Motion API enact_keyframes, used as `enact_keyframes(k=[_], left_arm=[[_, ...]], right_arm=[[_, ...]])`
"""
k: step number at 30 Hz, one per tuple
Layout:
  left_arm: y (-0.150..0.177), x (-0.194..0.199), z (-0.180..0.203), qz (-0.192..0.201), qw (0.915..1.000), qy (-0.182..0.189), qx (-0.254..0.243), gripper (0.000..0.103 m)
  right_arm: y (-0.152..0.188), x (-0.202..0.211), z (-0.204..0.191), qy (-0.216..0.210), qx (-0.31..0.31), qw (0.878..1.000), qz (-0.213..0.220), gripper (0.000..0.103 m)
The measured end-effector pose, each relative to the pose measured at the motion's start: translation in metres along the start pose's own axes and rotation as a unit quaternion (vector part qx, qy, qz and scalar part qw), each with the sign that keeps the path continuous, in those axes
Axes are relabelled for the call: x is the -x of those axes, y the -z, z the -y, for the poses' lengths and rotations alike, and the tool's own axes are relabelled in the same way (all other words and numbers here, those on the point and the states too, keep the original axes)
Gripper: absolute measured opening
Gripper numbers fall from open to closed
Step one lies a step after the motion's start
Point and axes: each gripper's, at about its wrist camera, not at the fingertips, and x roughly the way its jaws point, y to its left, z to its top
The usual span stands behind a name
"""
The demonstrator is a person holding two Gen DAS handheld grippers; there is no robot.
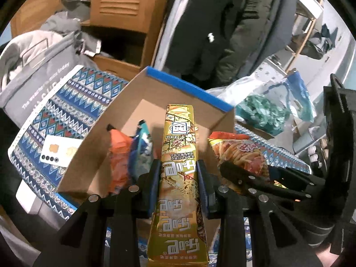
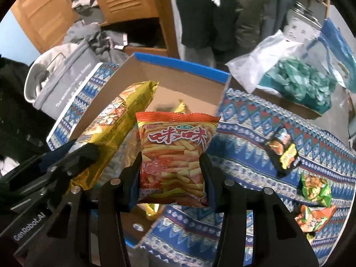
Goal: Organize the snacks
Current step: 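Carry the wafer bar and red bag into the box and open both tools, then move both tools back over the remaining snack bags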
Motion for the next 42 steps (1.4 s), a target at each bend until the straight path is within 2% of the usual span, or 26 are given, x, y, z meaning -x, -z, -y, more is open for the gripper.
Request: enact_keyframes(k=[6,11,12,15,23,28,39,42], left_arm=[[0.002,-0.014,-0.018,-0.022,0.9995,-0.002,0.022,0.033],[0.0,-0.007,-0.022,-0.009,0.9995,-0.008,0.027,0.034],[-0.001,-0.005,-0.021,-0.006,0.9996,-0.01,0.024,0.038],[-0.002,-0.004,-0.022,-0.007,0.9996,-0.01,0.025,0.048],[0.002,-0.012,-0.018,-0.026,0.9993,-0.005,0.026,0.048],[0.004,-0.01,-0.01,-0.028,0.9994,0.0,0.02,0.05],[0.015,-0.012,0.035,-0.041,0.9986,0.013,-0.03,0.056],[0.021,-0.014,0.048,-0.045,0.9978,0.016,-0.046,0.059]], right_arm=[[-0.001,-0.018,-0.012,0.001,0.008,1.0,-0.014,0.048],[-0.003,-0.029,-0.012,0.0,0.004,1.0,-0.027,0.049],[-0.003,-0.029,-0.011,0.003,0.003,1.0,-0.026,0.05],[-0.004,-0.025,-0.008,0.003,-0.003,1.0,-0.016,0.063],[-0.004,-0.012,0.004,0.005,-0.02,1.0,-0.008,0.063],[0.0,-0.004,0.018,0.012,-0.031,0.999,-0.006,0.063],[0.021,0.015,0.053,0.039,-0.054,0.998,-0.01,0.064],[0.028,0.023,0.064,0.049,-0.059,0.997,-0.006,0.07]])
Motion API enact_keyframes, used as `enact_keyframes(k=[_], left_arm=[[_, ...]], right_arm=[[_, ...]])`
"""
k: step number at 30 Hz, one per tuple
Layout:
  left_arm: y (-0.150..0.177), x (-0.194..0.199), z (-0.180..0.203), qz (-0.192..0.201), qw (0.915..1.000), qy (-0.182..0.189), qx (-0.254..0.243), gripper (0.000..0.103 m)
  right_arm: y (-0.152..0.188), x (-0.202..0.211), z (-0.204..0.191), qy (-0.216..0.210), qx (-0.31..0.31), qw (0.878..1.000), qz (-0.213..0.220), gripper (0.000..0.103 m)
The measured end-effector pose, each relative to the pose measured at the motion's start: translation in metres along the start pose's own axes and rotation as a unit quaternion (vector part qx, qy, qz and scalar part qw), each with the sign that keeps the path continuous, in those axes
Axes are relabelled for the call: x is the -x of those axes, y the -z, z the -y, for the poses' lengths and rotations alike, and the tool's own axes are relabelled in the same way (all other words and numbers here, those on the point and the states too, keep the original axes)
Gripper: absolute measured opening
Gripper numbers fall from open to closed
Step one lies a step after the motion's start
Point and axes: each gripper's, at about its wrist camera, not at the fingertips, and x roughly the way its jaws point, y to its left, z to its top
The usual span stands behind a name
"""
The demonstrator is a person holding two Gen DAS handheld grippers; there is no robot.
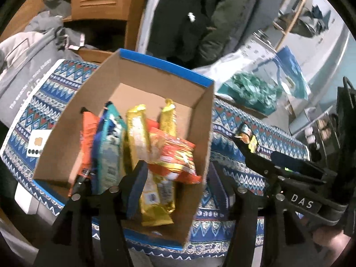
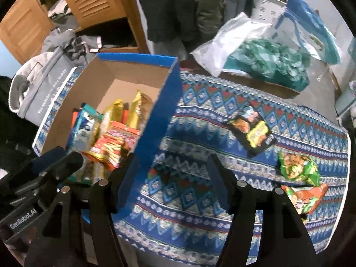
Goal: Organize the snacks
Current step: 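Move both tools back over the remaining snack bags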
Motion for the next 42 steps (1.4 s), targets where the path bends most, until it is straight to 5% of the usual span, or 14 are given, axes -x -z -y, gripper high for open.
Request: enact_keyframes(k=[27,42], left_arm=[[0.053,-0.043,0.128,-0.069,0.9867,0.005,-0.147,0.071],[0.084,-0.087,0.191,-0.117,0.9704,0.011,-0.211,0.075]], right_arm=[[0.071,0.045,0.145,0.077,-0.089,0.993,0.0,0.076],[0.125,0.026,0.225,0.097,-0.161,0.98,-0.058,0.076]])
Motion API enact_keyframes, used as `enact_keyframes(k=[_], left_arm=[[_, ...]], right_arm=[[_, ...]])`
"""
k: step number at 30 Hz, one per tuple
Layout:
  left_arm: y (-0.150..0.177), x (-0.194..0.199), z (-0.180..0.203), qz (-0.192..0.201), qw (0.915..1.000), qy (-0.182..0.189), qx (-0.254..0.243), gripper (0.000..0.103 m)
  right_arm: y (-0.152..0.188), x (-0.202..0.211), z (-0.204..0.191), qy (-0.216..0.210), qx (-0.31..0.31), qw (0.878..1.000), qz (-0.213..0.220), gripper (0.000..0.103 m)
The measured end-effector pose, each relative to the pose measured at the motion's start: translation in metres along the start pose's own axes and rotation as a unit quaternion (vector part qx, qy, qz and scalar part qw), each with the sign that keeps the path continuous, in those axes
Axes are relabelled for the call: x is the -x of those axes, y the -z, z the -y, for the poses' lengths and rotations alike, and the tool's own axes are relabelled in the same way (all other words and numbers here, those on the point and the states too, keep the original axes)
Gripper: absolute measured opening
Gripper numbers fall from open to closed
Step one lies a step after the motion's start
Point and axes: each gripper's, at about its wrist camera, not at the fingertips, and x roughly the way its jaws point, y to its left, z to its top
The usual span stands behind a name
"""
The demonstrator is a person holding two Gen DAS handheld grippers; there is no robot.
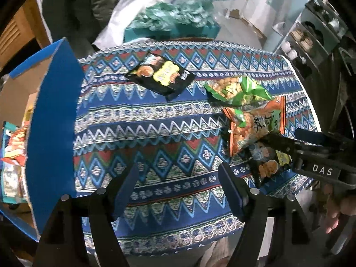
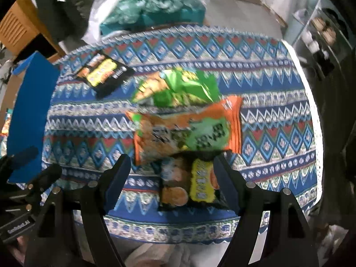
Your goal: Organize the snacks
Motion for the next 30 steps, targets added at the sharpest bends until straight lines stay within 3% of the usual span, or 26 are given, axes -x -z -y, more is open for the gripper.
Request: enact_keyframes(k=[12,25,30], left_arm=[[-0.001,-0.034,0.014,-0.032,0.9995,-0.002,-0.004,0.075],[-0.006,-0.051,0.02,-0.044,0.999,0.009,-0.001,0.075],[-0.009,-0.054,0.019,-0.046,0.9989,0.011,0.002,0.075]], right_arm=[[0.018,-0.054,0.017,0.02,0.004,0.997,-0.074,0.077],[0.028,-0.081,0.004,0.055,0.019,0.996,-0.074,0.086],[0.031,-0.091,0.008,0.047,0.002,0.996,-0.082,0.087]])
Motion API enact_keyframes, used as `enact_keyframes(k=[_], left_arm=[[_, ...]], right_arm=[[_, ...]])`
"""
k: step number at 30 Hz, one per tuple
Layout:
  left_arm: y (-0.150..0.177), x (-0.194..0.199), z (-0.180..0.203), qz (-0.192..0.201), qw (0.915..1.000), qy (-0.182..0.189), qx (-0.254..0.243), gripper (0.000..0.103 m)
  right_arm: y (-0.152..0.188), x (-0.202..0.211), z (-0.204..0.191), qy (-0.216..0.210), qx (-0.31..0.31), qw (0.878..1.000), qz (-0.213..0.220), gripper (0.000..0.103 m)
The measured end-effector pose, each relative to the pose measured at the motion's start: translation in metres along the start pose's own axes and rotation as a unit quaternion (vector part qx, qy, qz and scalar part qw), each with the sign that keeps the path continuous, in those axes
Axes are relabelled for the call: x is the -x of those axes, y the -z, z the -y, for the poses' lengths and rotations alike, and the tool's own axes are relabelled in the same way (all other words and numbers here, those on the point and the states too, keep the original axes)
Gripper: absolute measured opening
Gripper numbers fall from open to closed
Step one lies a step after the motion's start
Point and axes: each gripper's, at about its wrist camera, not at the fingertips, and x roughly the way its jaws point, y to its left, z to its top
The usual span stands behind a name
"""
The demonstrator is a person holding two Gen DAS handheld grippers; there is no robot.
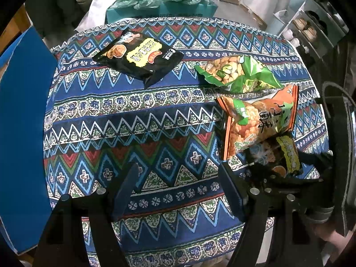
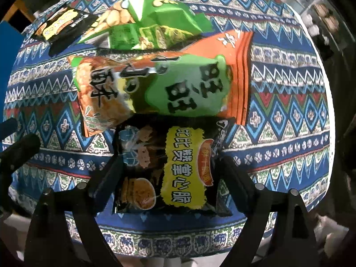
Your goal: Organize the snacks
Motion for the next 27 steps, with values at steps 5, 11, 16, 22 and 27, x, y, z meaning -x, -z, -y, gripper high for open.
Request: enact_keyframes(k=[5,11,16,22,27], left_arm=[[-0.005,-0.002,0.003,-0.002,1.0,0.002,0.003,0.075],[-0.009,0.002,0.013,0.007,0.9999,0.006,-0.008,0.075],[-0.012,0.005,0.028,0.016,0.9993,0.005,-0.034,0.075],[-0.018,0.008,0.058,0.03,0.9959,0.006,-0.085,0.079],[-0.023,0.005,0.082,0.038,0.991,-0.007,-0.128,0.079]], right_arm=[[0.004,-0.008,-0.002,-0.014,0.003,1.0,0.001,0.087],[0.011,-0.006,0.012,-0.045,-0.018,0.999,0.01,0.074],[0.017,-0.003,0.034,-0.046,-0.042,0.998,0.015,0.073],[0.022,0.01,0.062,-0.042,-0.07,0.996,0.042,0.073],[0.02,0.019,0.087,-0.049,-0.101,0.992,0.056,0.073]])
